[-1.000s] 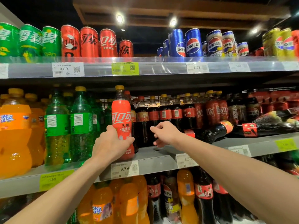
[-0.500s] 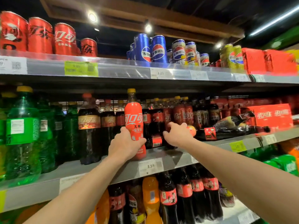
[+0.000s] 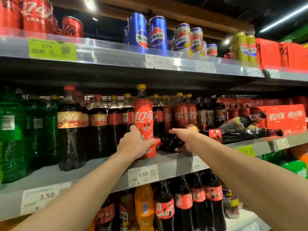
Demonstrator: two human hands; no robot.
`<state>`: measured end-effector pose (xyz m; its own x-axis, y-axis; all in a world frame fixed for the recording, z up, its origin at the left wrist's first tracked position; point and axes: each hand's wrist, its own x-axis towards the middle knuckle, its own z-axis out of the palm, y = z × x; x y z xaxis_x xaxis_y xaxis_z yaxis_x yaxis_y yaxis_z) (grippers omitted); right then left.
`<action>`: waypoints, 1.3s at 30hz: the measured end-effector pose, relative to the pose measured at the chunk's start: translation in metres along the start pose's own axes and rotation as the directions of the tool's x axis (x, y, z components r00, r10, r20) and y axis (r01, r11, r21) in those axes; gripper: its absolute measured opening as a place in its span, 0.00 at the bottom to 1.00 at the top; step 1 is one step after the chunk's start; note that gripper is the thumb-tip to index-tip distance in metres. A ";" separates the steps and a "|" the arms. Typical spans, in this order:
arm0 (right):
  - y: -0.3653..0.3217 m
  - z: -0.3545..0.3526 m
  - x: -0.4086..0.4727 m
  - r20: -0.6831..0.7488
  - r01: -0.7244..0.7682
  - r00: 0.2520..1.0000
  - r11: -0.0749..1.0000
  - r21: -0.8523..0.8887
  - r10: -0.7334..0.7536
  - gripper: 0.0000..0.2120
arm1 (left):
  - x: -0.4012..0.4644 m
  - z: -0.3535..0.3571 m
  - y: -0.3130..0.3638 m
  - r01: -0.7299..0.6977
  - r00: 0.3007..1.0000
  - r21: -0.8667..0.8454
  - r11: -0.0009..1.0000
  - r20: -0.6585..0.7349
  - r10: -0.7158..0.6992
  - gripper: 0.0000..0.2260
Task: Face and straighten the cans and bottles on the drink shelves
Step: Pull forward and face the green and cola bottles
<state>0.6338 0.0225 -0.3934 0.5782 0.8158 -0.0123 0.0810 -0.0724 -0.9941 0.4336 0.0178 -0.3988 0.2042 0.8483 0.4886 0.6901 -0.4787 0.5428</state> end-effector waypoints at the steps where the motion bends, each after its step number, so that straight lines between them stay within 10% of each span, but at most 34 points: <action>1: 0.001 -0.004 -0.001 0.026 -0.005 1.000 0.999 0.043 0.003 0.26 | 0.002 0.001 0.003 0.014 1.000 -0.001 1.000 0.016 -0.014 0.36; 8: -0.009 -0.042 -0.027 -0.065 0.228 0.972 0.971 0.073 -0.224 0.63 | 0.005 0.013 0.020 0.052 0.991 -0.140 0.989 0.126 -0.034 0.30; 16: -0.022 -0.057 -0.092 -0.036 0.355 0.935 0.929 0.103 -0.353 0.59 | -0.032 -0.029 0.041 -0.199 0.969 -0.173 0.965 -0.181 0.167 0.12; 21: -0.034 -0.048 -0.138 0.084 0.490 0.864 0.867 0.086 -0.497 0.42 | -0.065 -0.060 0.055 -0.274 0.962 -0.302 0.913 -0.099 0.255 0.14; 39: -0.041 0.159 -0.231 0.454 0.692 0.632 0.721 0.035 -0.628 0.42 | -0.111 -0.184 -0.091 0.071 0.992 -0.187 0.980 -0.093 -0.089 0.22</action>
<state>0.3677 -0.0720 -0.3670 -0.0539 0.8217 0.5674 0.4303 0.5319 -0.7293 0.2203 -0.0742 -0.3764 0.0764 0.8629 0.4996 0.5607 -0.4516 0.6941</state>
